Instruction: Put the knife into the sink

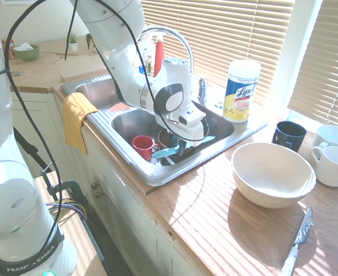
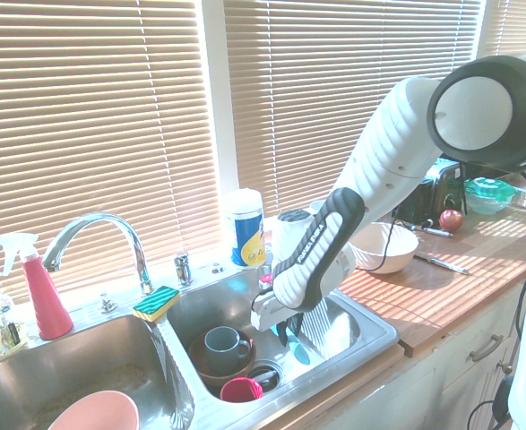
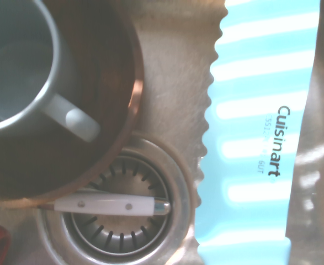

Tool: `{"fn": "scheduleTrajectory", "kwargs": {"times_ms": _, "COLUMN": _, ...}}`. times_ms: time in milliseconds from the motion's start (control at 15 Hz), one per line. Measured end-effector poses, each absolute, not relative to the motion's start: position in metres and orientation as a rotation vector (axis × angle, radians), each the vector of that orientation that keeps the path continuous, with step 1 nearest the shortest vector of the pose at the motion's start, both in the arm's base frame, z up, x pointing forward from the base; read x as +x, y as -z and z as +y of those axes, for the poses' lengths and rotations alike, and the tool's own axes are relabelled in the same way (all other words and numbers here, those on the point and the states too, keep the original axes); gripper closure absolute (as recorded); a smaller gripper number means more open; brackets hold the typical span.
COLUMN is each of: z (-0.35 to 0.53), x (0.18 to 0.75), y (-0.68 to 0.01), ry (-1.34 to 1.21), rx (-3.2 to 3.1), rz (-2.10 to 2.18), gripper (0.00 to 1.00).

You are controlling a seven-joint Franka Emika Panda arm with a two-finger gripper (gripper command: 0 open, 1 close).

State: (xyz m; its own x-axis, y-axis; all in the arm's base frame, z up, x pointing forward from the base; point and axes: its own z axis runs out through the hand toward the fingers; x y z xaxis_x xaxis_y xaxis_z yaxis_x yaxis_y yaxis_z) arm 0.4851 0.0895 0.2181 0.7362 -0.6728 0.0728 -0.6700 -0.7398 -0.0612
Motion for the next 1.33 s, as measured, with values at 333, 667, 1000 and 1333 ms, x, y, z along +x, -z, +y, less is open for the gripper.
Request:
{"fn": "scheduleTrajectory", "kwargs": {"times_ms": 333, "z": 0.086, "x": 0.483, "y": -0.171, "ry": 0.094, "rx": -2.911, "rz": 1.163, "gripper": 1.0}}
{"fn": "scheduleTrajectory", "kwargs": {"times_ms": 667, "z": 0.09, "x": 0.481, "y": -0.147, "ry": 0.048, "rx": -2.91, "rz": 1.205, "gripper": 0.0}}
{"fn": "scheduleTrajectory", "kwargs": {"times_ms": 1000, "z": 0.097, "x": 0.48, "y": -0.141, "ry": 0.055, "rx": -2.904, "rz": 1.196, "gripper": 0.0}}
{"fn": "scheduleTrajectory", "kwargs": {"times_ms": 1333, "z": 0.099, "x": 0.482, "y": -0.141, "ry": 0.082, "rx": -2.896, "rz": 1.192, "gripper": 0.0}}
